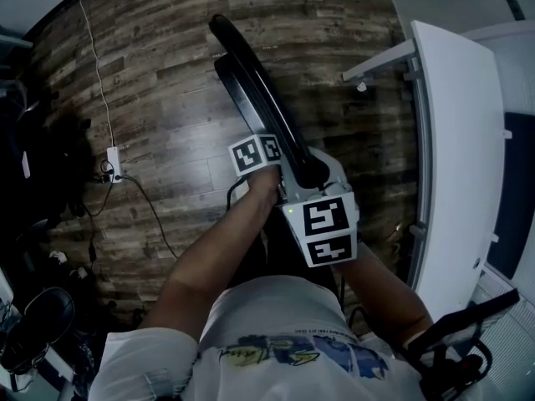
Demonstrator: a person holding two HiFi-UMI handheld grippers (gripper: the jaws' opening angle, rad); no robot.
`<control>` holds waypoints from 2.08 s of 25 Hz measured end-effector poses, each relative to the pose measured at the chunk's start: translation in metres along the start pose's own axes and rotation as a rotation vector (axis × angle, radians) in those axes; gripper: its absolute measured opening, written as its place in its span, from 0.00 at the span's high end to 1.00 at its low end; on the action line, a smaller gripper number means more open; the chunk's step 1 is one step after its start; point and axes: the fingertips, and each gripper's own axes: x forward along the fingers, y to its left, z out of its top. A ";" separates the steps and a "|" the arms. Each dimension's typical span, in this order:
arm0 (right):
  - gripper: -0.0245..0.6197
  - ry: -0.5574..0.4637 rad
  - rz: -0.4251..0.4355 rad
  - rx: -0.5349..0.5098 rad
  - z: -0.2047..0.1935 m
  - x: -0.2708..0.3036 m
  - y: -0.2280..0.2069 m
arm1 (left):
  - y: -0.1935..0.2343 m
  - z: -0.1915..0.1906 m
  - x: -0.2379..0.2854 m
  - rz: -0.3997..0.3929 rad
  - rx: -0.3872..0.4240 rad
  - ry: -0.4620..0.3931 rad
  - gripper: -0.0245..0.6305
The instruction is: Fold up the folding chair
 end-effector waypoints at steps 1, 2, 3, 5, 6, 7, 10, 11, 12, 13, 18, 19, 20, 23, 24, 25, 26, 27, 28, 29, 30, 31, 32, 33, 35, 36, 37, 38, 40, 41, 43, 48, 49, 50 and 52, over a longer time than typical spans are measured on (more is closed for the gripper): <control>0.84 -0.002 0.000 0.006 0.000 0.000 0.001 | 0.001 -0.001 0.000 0.007 0.004 0.011 0.77; 0.84 -0.004 -0.001 0.011 0.000 0.000 0.003 | 0.001 -0.001 0.000 0.010 0.007 0.023 0.77; 0.84 -0.006 -0.004 0.011 0.000 0.000 0.005 | 0.001 -0.002 0.000 0.010 0.009 0.034 0.77; 0.84 -0.013 -0.015 0.001 0.001 0.000 0.008 | -0.002 -0.004 -0.001 0.006 0.014 0.056 0.77; 0.84 -0.016 -0.024 -0.003 0.002 -0.001 0.010 | -0.003 -0.004 -0.002 0.005 0.020 0.066 0.77; 0.84 -0.018 -0.032 -0.004 0.004 -0.002 0.010 | -0.005 -0.005 -0.004 0.003 0.029 0.074 0.77; 0.85 -0.012 -0.048 0.014 0.007 -0.007 0.011 | -0.009 -0.011 -0.011 0.001 0.056 0.099 0.76; 0.85 -0.008 -0.052 0.023 0.007 -0.010 0.012 | -0.009 -0.014 -0.014 0.007 0.066 0.109 0.76; 0.85 -0.006 -0.057 0.032 0.007 -0.013 0.011 | -0.009 -0.018 -0.017 0.013 0.079 0.120 0.76; 0.86 -0.004 -0.064 0.040 0.006 -0.017 0.011 | -0.010 -0.022 -0.020 0.019 0.091 0.134 0.75; 0.86 0.008 -0.097 0.108 -0.006 -0.038 0.009 | -0.015 -0.048 -0.031 0.041 0.137 0.199 0.75; 0.86 0.006 -0.101 0.120 -0.008 -0.043 0.007 | -0.016 -0.053 -0.031 0.045 0.148 0.210 0.75; 0.86 0.004 -0.105 0.131 -0.010 -0.047 0.005 | -0.018 -0.058 -0.031 0.049 0.159 0.221 0.75; 0.86 -0.003 -0.116 0.154 -0.020 -0.057 -0.005 | -0.023 -0.070 -0.024 0.056 0.193 0.238 0.75; 0.86 -0.005 -0.120 0.160 -0.024 -0.060 -0.009 | -0.026 -0.074 -0.020 0.056 0.200 0.242 0.75; 0.86 -0.006 -0.122 0.165 -0.029 -0.063 -0.013 | -0.029 -0.080 -0.018 0.056 0.201 0.251 0.75; 0.86 -0.007 -0.124 0.169 -0.033 -0.067 -0.016 | -0.033 -0.086 -0.017 0.058 0.199 0.261 0.75; 0.86 -0.010 -0.124 0.173 -0.037 -0.072 -0.020 | -0.037 -0.092 -0.015 0.061 0.199 0.266 0.75; 0.86 -0.014 -0.125 0.176 -0.040 -0.077 -0.025 | -0.041 -0.097 -0.013 0.065 0.205 0.267 0.75; 0.86 -0.020 -0.127 0.181 -0.044 -0.082 -0.031 | -0.046 -0.101 -0.010 0.069 0.214 0.264 0.75; 0.86 -0.027 -0.130 0.185 -0.049 -0.087 -0.037 | -0.051 -0.105 -0.005 0.070 0.222 0.261 0.75; 0.86 -0.031 -0.133 0.189 -0.054 -0.092 -0.043 | -0.056 -0.110 -0.001 0.070 0.228 0.260 0.75; 0.86 -0.035 -0.136 0.195 -0.059 -0.097 -0.049 | -0.062 -0.116 0.004 0.071 0.232 0.261 0.75; 0.86 -0.039 -0.139 0.200 -0.065 -0.102 -0.055 | -0.067 -0.122 0.008 0.072 0.236 0.263 0.75; 0.86 -0.045 -0.148 0.207 -0.075 -0.114 -0.067 | -0.078 -0.134 0.016 0.071 0.248 0.266 0.75; 0.86 -0.047 -0.152 0.207 -0.079 -0.119 -0.072 | -0.084 -0.139 0.020 0.069 0.255 0.266 0.75; 0.86 -0.049 -0.154 0.205 -0.083 -0.125 -0.077 | -0.089 -0.145 0.023 0.067 0.263 0.265 0.75; 0.86 -0.051 -0.154 0.202 -0.088 -0.130 -0.082 | -0.094 -0.152 0.026 0.065 0.271 0.263 0.75; 0.87 -0.057 -0.155 0.199 -0.097 -0.141 -0.094 | -0.105 -0.163 0.036 0.066 0.279 0.258 0.74; 0.87 -0.056 -0.156 0.198 -0.102 -0.146 -0.103 | -0.112 -0.168 0.041 0.067 0.277 0.256 0.74; 0.87 -0.053 -0.155 0.197 -0.110 -0.156 -0.120 | -0.128 -0.178 0.053 0.067 0.267 0.256 0.74; 0.86 -0.052 -0.150 0.208 -0.132 -0.174 -0.151 | -0.152 -0.204 0.075 0.072 0.264 0.263 0.74; 0.87 -0.050 -0.148 0.210 -0.136 -0.178 -0.158 | -0.157 -0.210 0.080 0.075 0.264 0.264 0.74; 0.86 -0.049 -0.146 0.212 -0.141 -0.181 -0.165 | -0.161 -0.214 0.085 0.077 0.265 0.265 0.74; 0.86 -0.053 -0.142 0.221 -0.151 -0.187 -0.179 | -0.169 -0.222 0.095 0.086 0.269 0.266 0.74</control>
